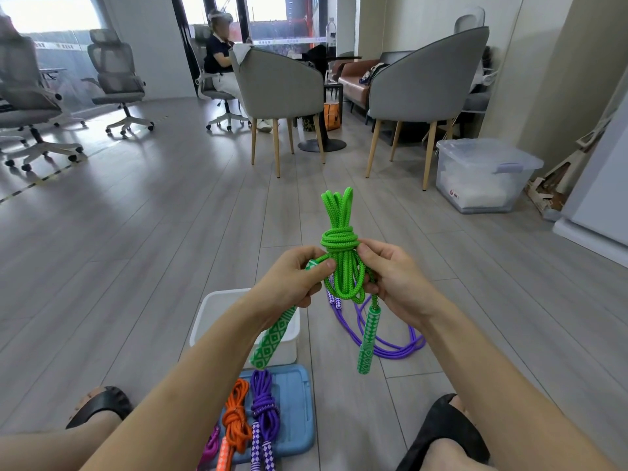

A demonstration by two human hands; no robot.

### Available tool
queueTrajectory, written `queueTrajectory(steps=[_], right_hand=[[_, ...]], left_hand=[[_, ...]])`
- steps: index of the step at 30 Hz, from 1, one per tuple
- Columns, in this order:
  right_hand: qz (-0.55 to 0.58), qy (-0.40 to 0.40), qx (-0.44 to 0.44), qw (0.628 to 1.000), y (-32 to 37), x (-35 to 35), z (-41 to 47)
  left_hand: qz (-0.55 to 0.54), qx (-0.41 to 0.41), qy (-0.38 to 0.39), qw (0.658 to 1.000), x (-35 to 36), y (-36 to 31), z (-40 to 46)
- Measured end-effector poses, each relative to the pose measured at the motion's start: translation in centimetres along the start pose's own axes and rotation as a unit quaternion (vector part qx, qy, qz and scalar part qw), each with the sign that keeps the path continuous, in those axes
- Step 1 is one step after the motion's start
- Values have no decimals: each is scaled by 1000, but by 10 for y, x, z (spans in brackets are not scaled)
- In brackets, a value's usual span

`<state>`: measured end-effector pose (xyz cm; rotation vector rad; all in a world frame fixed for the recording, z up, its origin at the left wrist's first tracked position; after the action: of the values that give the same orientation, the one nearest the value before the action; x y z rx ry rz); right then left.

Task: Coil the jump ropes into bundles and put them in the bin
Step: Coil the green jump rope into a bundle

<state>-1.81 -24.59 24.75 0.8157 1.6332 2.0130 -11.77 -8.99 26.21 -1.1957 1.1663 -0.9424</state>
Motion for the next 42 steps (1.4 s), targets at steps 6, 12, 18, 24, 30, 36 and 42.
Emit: queueTrajectory(steps=[6,12,18,24,30,36,42], right_hand=[[-26,-11,-2,1000,6,3,-4],[-34,-15,-15,999,11,10,-4],[-68,-6,-12,998,12,6,-3],[-60,8,25,998,19,14,-10],[-88,-1,45,995,27,14,-17],[-84,51,103,990,28,6,-16],[-95,63,133,985,20,1,-7]], left_hand=[[-75,10,6,997,6,0,0],[-47,36,-1,998,12,-6,0],[-67,50,-18,996,8,-3,2],[-120,42,5,992,11,1,2],[-129,12,64,989,11,4,0],[-27,7,81,996,5,1,-1],[-36,-13,47,998,5,3,2]])
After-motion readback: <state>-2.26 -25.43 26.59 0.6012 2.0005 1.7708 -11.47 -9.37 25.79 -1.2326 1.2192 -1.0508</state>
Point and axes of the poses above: each hand's wrist, its own z-axis towards the middle knuckle, its own x-axis out of the palm, y = z × x, the point moved 2 cm from there along z, towards the middle knuckle, and after that the axes turned 1 degree about y, right-handed, at the moved point
